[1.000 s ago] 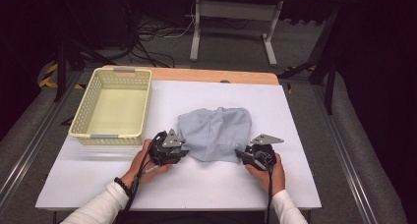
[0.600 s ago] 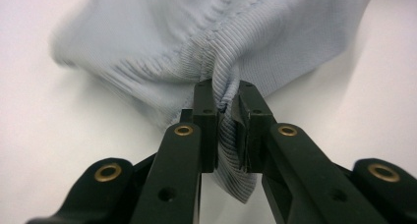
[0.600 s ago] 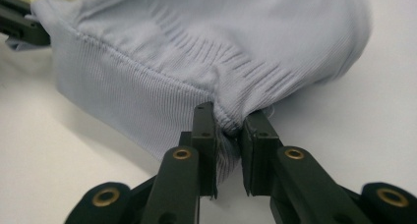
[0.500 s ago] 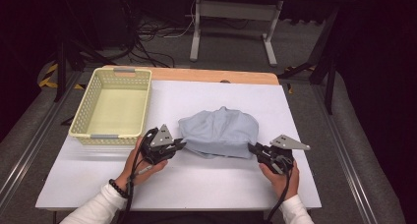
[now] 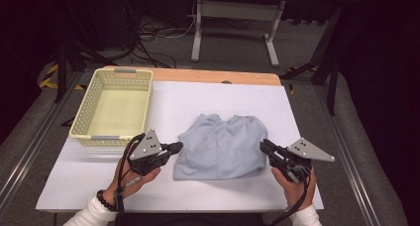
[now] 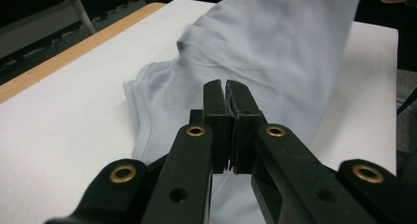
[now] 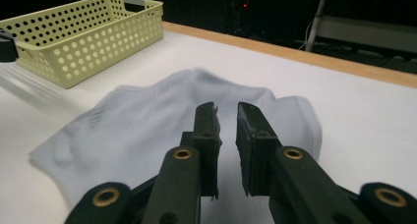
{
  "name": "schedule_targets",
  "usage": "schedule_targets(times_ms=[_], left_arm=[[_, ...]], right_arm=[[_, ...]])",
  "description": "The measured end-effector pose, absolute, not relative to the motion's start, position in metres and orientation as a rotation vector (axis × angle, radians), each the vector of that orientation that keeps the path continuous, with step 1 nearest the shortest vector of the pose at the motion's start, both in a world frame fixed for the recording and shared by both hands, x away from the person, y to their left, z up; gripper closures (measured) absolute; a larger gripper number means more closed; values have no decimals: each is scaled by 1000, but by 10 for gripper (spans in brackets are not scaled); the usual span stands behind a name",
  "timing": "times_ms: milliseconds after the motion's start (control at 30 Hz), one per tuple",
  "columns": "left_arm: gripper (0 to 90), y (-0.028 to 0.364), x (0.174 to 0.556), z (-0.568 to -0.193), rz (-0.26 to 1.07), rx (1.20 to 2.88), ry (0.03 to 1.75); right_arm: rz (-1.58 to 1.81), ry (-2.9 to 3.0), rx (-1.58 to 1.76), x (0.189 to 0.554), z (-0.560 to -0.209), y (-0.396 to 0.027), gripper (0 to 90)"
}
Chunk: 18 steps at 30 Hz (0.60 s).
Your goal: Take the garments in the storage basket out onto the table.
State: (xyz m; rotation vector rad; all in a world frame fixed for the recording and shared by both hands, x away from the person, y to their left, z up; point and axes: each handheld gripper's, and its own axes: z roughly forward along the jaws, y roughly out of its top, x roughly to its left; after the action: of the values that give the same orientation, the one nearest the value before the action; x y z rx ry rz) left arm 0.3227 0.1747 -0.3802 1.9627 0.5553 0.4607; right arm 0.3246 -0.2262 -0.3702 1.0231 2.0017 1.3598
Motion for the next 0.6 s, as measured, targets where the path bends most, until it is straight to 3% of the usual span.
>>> schedule_targets(times_ms=[167, 400, 600], left_arm=[[749, 168, 321, -391, 468, 2008, 550], [495, 162, 327, -409, 467, 2038, 600], [394, 158, 340, -428, 448, 2070, 656]], right_arm=[[1324, 1994, 1013, 331, -374, -225, 725], [1147, 1998, 1098, 363, -407, -236, 544], [1090, 2035, 1227, 384, -433, -250, 398]])
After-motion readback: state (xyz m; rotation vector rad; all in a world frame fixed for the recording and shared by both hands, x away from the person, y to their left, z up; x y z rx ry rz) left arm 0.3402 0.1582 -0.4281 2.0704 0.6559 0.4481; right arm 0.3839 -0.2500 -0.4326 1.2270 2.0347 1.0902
